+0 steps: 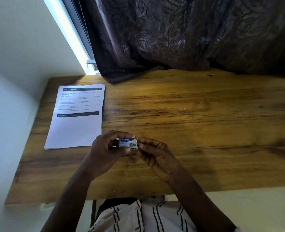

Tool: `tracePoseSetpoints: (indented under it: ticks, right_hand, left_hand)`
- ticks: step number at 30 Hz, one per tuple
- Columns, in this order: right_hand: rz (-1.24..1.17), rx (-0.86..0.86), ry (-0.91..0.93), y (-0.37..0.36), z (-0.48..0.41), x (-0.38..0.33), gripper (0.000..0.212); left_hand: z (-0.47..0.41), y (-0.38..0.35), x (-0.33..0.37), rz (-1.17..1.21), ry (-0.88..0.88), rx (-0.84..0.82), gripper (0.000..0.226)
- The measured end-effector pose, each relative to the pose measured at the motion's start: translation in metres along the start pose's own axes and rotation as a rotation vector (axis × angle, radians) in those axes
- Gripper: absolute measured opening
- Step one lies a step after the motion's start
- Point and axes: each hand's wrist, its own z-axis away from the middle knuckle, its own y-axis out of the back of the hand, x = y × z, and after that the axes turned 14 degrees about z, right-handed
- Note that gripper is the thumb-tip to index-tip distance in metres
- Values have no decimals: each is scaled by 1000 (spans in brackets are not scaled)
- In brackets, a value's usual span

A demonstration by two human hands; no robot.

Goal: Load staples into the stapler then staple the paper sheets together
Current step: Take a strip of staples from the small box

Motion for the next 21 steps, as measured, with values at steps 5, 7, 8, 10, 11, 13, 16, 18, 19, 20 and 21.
tracePoseSetpoints:
  ticks: [5, 7, 8, 10, 11, 13, 16, 18, 19, 20, 21]
  right_hand:
    - [67, 53, 113, -4, 0, 0, 17]
    - [139, 98, 153, -4, -1, 2, 33]
    - [191, 142, 170, -3, -1, 3, 35]
    - [277, 199, 228, -2, -2, 6, 24]
    - [298, 203, 259, -1, -1, 6, 17]
    - [376, 213, 332, -1, 0, 6, 11]
    - [602, 284, 447, -1, 2, 5, 14]
    - [700, 319, 466, 1, 1, 7, 16]
    - [732, 330, 464, 2, 1, 7, 18]
    - [751, 335, 462, 3, 2, 7, 18]
    - [751, 328, 456, 4, 2, 6, 18]
  left_hand:
    - [-3, -1, -2, -33, -20, 11, 41]
    - [-3, -2, -3, -9, -24, 27, 40]
    - [-3, -3, -3, 25, -21, 34, 40]
    - [-2, -4, -3, 112, -2, 46, 38]
    - [-2, -6, -2, 142, 5, 54, 37]
    - [-1, -9, -3, 170, 11, 64, 36]
    - [1, -13, -3, 187, 13, 79, 36]
    - [1, -15, -2, 176, 5, 85, 36]
    - [0, -16, -1, 171, -1, 86, 36]
    - [0, -16, -1, 167, -5, 86, 36]
    - [0, -16, -2, 168, -4, 84, 36]
